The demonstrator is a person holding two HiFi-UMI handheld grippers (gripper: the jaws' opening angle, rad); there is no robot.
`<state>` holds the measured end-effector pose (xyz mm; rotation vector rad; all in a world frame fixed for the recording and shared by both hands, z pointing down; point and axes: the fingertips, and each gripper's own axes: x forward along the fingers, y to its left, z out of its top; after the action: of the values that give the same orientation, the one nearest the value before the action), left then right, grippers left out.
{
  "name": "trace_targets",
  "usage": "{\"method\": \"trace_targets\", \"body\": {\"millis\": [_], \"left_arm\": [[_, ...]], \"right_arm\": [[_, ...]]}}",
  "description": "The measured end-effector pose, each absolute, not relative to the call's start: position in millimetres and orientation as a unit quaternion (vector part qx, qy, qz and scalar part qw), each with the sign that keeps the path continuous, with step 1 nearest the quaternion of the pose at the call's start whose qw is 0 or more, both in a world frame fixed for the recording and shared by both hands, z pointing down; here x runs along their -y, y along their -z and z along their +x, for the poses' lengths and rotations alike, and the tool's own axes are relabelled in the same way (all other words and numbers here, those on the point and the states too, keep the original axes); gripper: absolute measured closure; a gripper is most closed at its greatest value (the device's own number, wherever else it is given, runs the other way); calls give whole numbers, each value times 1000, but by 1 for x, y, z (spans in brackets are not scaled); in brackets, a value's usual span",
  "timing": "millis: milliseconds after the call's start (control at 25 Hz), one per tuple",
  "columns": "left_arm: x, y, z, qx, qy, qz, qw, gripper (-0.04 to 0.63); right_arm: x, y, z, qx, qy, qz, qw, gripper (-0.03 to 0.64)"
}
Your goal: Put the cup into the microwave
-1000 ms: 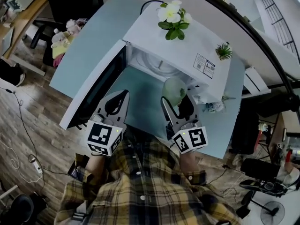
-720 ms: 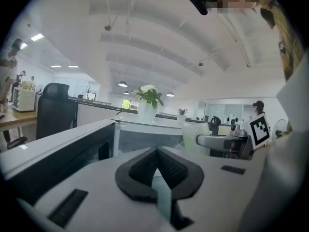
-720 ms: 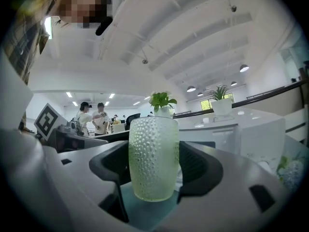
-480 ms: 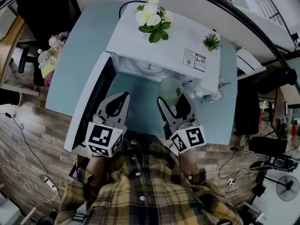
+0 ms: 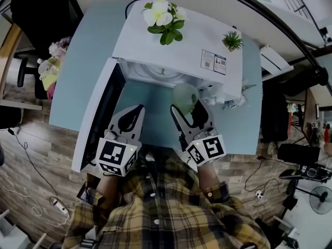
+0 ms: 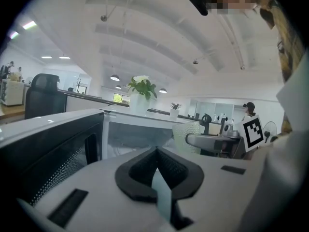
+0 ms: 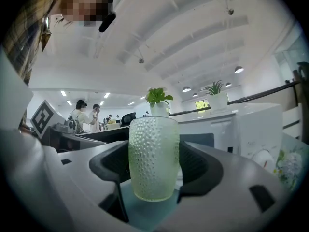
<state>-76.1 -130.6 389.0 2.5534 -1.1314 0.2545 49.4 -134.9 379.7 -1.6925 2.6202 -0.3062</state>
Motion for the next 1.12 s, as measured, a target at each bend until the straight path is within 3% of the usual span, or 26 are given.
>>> {"method": "trace_targets", "body": {"millis": [1120], "left_arm": [[128,-426,-64,392,-104,891,204,606]], "right_arm": [[182,-448,44,-824,99,-559,-7,290]]}}
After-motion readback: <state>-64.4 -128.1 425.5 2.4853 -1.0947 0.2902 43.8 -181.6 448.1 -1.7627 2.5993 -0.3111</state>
